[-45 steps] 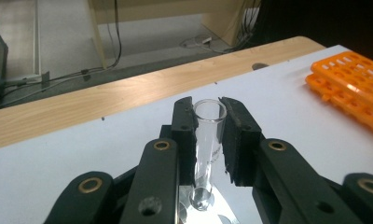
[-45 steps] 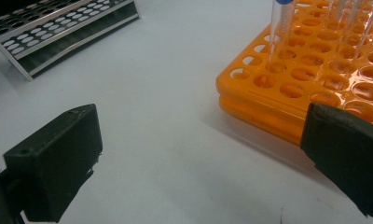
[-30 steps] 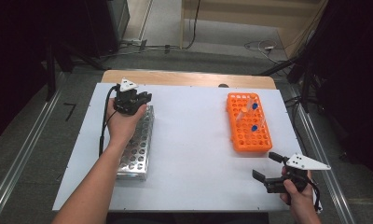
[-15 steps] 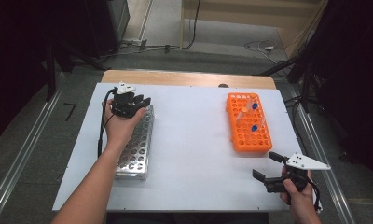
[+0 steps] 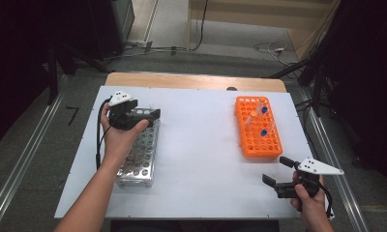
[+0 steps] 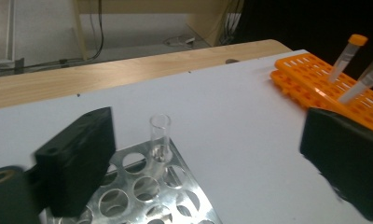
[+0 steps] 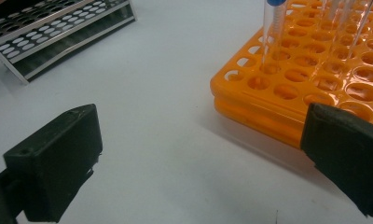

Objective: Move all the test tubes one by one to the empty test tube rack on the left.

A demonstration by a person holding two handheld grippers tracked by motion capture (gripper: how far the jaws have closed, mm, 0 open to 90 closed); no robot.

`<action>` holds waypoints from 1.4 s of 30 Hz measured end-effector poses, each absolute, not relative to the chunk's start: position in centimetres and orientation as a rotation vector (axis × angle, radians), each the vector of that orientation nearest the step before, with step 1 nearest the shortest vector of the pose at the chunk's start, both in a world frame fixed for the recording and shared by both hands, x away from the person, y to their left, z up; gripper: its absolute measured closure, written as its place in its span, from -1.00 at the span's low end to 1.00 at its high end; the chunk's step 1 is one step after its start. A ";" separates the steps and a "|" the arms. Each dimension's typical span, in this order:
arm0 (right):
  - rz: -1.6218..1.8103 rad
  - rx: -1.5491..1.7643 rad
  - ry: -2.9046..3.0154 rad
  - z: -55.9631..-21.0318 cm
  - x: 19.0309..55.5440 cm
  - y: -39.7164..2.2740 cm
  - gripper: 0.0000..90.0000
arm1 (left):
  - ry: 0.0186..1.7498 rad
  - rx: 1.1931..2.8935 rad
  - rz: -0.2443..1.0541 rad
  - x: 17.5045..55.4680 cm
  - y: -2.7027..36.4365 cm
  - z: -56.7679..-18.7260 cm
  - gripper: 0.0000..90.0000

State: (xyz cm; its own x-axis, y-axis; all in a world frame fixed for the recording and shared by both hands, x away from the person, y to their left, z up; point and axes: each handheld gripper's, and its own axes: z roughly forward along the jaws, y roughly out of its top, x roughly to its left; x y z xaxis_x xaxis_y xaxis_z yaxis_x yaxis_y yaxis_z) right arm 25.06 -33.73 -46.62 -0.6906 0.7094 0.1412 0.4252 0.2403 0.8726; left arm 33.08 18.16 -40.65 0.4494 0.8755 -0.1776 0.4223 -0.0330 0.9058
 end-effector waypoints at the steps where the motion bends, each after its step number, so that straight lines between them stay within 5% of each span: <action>1: 1.429 1.055 2.234 -46.6 25.1 -33.7 -1.00 | 1.137 1.644 0.532 32.6 18.1 -40.6 -1.00; 24: 1.433 1.113 2.191 -45.8 26.8 -33.9 -1.00 | 1.018 1.553 0.522 22.3 17.7 -41.5 -1.00; 42: 1.401 1.210 2.080 -44.5 32.7 -34.3 -0.87 | 0.983 1.583 0.490 19.9 16.4 -43.9 -1.00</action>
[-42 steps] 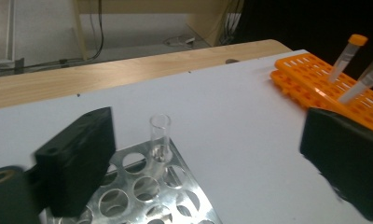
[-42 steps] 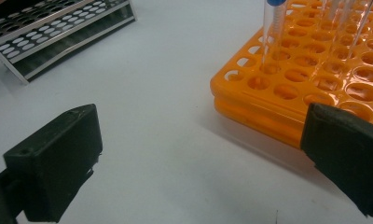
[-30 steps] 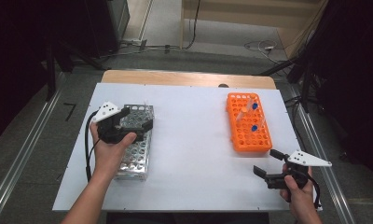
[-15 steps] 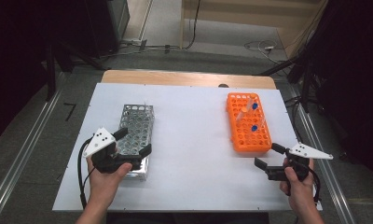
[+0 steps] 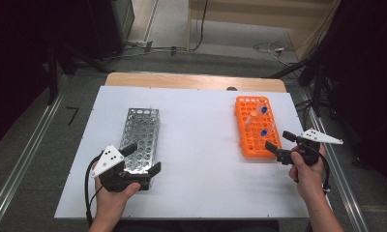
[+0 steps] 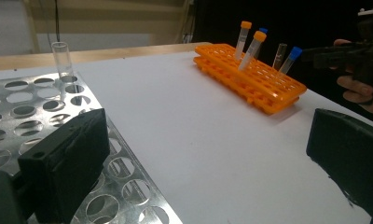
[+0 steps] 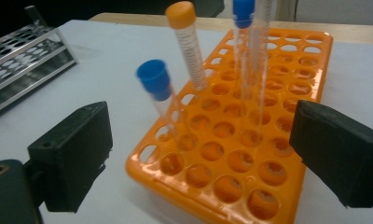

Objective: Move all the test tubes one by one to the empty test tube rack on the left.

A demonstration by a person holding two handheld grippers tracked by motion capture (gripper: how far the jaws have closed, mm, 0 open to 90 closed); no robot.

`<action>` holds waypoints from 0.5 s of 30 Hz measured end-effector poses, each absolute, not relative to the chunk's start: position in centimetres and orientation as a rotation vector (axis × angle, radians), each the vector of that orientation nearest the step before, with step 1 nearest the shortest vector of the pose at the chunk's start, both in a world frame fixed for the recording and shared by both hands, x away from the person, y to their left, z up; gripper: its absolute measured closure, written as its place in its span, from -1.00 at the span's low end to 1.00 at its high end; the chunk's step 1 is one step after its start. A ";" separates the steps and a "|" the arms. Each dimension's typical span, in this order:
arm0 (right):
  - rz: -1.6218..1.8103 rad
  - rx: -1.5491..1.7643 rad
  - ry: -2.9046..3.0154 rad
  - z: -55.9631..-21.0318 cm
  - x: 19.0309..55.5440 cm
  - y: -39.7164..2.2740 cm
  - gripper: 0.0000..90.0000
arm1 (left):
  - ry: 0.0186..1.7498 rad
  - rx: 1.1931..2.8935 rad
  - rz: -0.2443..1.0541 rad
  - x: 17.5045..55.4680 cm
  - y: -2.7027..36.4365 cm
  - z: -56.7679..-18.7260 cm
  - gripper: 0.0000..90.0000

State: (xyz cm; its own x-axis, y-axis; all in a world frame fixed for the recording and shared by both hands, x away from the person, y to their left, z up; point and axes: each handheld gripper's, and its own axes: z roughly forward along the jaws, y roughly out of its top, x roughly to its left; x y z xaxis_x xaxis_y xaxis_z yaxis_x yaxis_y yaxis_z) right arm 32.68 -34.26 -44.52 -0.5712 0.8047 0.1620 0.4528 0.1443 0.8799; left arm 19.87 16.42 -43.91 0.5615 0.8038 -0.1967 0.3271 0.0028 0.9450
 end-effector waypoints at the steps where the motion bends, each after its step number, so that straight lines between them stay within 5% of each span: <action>1: 1.400 1.220 2.074 -44.5 33.0 -34.3 -0.83 | 0.983 1.583 0.490 19.9 16.4 -43.9 -1.00; 15: 1.275 1.389 2.033 -46.1 36.2 -34.0 -0.05 | 0.991 1.587 0.475 20.0 16.4 -44.1 -1.00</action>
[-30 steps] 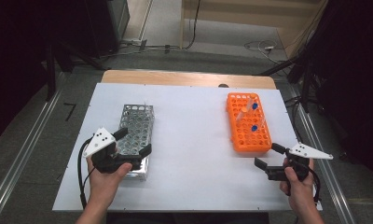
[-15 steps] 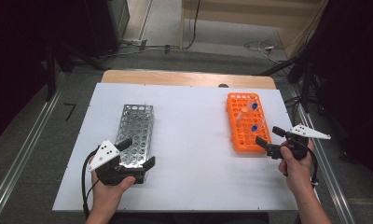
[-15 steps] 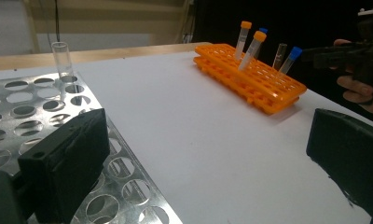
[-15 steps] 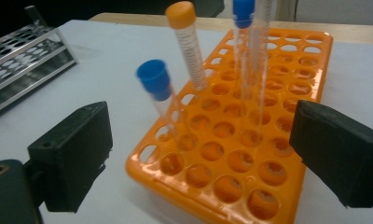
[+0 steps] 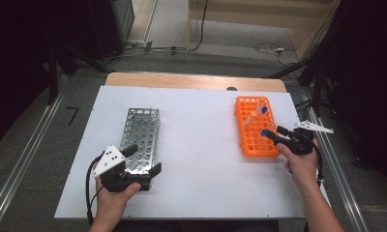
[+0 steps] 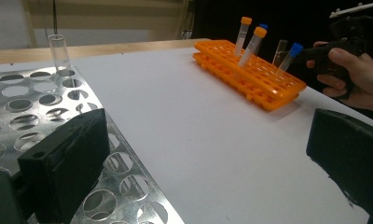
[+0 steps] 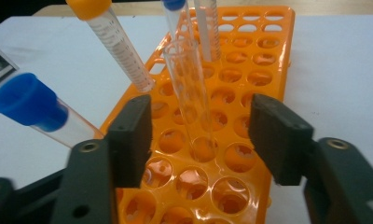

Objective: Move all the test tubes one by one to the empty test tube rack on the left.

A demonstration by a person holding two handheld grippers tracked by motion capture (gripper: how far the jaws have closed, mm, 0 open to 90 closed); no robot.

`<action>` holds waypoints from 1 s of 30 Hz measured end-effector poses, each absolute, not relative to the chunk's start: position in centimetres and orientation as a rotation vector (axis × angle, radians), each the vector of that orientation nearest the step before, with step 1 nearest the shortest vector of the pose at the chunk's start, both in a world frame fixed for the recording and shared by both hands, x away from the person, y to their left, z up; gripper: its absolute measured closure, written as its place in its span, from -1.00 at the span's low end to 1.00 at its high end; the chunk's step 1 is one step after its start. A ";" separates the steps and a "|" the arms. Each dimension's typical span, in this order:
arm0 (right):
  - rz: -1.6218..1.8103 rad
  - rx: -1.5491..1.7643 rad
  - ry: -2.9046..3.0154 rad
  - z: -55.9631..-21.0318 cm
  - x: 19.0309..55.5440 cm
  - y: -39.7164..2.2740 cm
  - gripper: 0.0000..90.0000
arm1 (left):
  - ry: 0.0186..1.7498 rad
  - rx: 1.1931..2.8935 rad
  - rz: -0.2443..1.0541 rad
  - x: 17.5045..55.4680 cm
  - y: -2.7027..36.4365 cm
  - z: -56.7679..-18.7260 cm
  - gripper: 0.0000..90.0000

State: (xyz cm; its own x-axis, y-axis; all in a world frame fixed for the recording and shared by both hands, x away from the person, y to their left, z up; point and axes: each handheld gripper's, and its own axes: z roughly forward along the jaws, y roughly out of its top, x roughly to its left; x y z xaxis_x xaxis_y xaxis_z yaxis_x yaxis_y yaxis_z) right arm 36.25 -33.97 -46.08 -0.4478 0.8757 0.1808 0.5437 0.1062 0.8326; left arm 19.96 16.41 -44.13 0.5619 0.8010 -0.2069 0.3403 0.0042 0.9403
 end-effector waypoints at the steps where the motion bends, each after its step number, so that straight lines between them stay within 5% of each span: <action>1: 1.255 1.386 2.036 -46.2 36.4 -33.9 0.01 | 0.995 1.591 0.473 20.0 16.3 -44.2 -1.00; 21: 1.180 1.268 2.051 -47.6 36.4 -33.0 0.64 | 1.003 1.594 0.478 20.1 16.2 -44.3 -1.00; 30: 1.289 1.271 1.936 -46.2 35.3 -33.7 0.65 | 1.000 1.592 0.479 20.0 16.4 -44.3 -1.00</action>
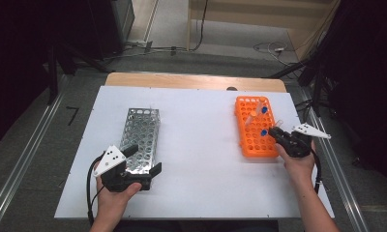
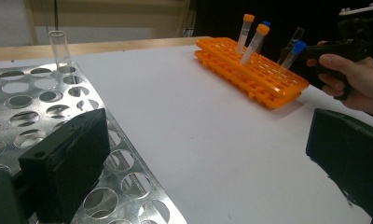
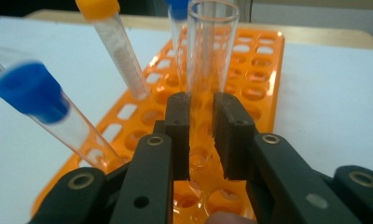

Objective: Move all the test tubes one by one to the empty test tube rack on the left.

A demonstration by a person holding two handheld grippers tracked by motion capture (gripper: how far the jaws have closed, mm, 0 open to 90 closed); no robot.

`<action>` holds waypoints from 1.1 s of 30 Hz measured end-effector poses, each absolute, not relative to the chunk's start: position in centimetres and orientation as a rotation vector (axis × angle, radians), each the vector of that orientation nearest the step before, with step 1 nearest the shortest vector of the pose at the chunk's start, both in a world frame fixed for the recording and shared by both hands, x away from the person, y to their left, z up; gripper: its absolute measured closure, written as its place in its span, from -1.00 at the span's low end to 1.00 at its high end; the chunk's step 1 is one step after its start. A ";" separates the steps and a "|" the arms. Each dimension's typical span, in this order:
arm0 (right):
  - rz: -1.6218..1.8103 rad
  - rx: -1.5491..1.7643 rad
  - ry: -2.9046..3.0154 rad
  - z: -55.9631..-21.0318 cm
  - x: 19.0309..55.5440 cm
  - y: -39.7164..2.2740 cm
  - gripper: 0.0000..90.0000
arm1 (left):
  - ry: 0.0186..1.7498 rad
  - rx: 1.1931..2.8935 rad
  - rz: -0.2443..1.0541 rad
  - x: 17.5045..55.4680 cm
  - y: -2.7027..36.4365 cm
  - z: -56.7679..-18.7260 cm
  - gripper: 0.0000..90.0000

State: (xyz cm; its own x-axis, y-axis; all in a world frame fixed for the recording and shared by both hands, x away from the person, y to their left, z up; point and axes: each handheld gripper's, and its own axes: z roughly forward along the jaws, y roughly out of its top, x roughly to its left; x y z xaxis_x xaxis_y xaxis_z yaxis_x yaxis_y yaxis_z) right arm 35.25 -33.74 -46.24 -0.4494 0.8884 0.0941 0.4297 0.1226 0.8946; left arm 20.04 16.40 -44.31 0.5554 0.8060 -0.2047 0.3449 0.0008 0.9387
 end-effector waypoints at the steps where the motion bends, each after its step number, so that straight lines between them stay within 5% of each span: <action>1: 1.308 1.274 1.923 -46.0 35.1 -33.9 0.65 | 1.001 1.590 0.479 20.1 16.4 -44.3 -1.00; 16: 1.369 1.240 1.942 -44.1 30.2 -34.6 0.65 | 0.980 1.603 0.481 20.0 15.8 -44.1 -1.00; 33: 1.475 1.042 2.130 -43.1 25.4 -29.7 0.65 | 0.948 1.616 0.467 19.8 14.5 -43.7 -1.00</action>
